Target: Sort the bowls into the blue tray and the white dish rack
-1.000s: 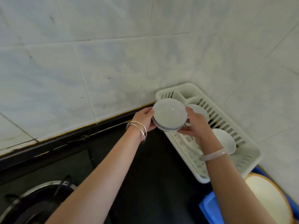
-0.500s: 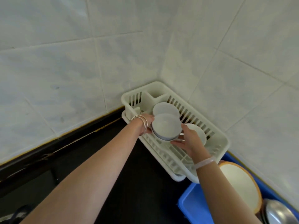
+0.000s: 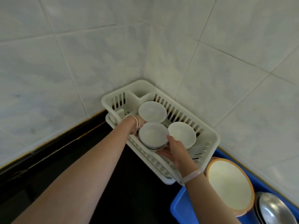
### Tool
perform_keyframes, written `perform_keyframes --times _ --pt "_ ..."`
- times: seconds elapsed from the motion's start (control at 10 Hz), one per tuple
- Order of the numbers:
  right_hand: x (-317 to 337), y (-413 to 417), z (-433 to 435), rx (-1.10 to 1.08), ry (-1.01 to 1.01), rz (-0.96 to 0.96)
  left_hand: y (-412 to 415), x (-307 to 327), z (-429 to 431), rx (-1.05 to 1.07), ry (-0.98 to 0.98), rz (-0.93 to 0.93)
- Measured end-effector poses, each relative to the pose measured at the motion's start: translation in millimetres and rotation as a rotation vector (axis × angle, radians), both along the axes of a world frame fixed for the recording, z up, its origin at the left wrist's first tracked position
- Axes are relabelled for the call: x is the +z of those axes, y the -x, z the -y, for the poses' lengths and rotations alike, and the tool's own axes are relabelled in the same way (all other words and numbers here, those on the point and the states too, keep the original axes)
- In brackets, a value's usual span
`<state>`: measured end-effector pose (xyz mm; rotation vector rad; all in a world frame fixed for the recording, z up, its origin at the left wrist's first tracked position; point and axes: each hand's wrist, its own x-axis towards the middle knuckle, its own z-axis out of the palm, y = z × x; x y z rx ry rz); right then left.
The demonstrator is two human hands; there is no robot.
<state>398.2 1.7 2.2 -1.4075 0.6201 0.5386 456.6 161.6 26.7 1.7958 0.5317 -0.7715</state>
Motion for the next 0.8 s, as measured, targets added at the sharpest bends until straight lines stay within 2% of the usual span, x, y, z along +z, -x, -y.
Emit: perform_keyframes --times 0.2,0.3,0.6,0.7,0.8 --pt "-5.2 1.2 1.5 0.007 0.009 -0.015 -6.8 -10.6 3.5 -0.046 -0.098 -0.035" --pt "-4.1 1.9 3.4 0.074 0.081 -0.030 -10.8 -9.8 5.3 -0.074 -0.145 -0.017" --pt "2.5 5.6 3.0 0.162 0.189 -0.001 -5.5 -18.3 13.7 -0.098 -0.322 0.216" --pt "17.0 17.6 7.1 0.204 0.235 0.051 -0.8 -11.8 13.1 -0.031 -0.284 0.245" --pt "46.8 28.7 23.0 0.107 0.222 0.241 12.5 0.3 13.4 0.005 -0.264 0.275"
